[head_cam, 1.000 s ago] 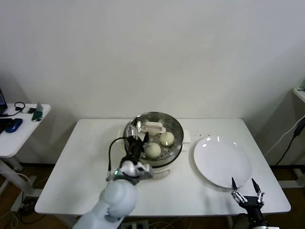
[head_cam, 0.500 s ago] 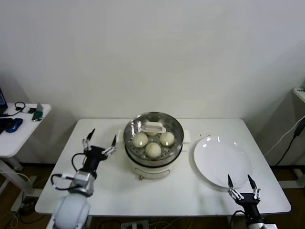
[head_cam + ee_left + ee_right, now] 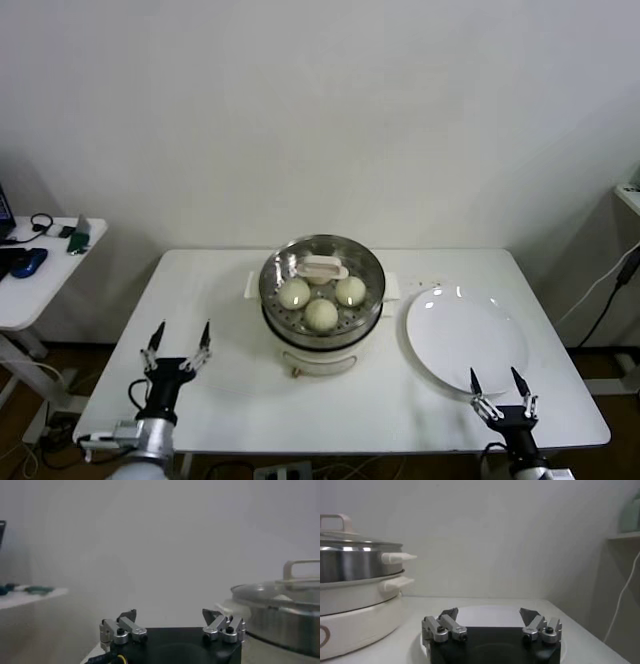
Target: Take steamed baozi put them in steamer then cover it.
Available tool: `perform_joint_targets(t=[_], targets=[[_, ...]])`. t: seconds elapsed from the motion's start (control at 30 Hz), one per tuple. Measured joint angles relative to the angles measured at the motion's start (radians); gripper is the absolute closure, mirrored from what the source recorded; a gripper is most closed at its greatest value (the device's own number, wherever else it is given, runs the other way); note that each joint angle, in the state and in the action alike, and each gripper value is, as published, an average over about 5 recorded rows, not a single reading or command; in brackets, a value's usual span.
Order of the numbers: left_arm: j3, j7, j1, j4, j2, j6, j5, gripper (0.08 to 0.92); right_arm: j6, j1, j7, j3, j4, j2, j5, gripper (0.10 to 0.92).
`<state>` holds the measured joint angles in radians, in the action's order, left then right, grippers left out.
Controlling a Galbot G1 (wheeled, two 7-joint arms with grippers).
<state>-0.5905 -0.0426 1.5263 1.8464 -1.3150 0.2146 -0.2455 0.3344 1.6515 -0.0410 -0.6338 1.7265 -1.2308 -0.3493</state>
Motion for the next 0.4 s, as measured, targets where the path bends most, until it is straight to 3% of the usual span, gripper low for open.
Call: perform_joint_targets(t=[0.4], targets=[[-0.020,0.017,0.047,-0.033,-0.008,0.071,-0.056,0.177,-0.002,-0.007,-0.001,0.006,-0.006,0.006,0.003,0.203]])
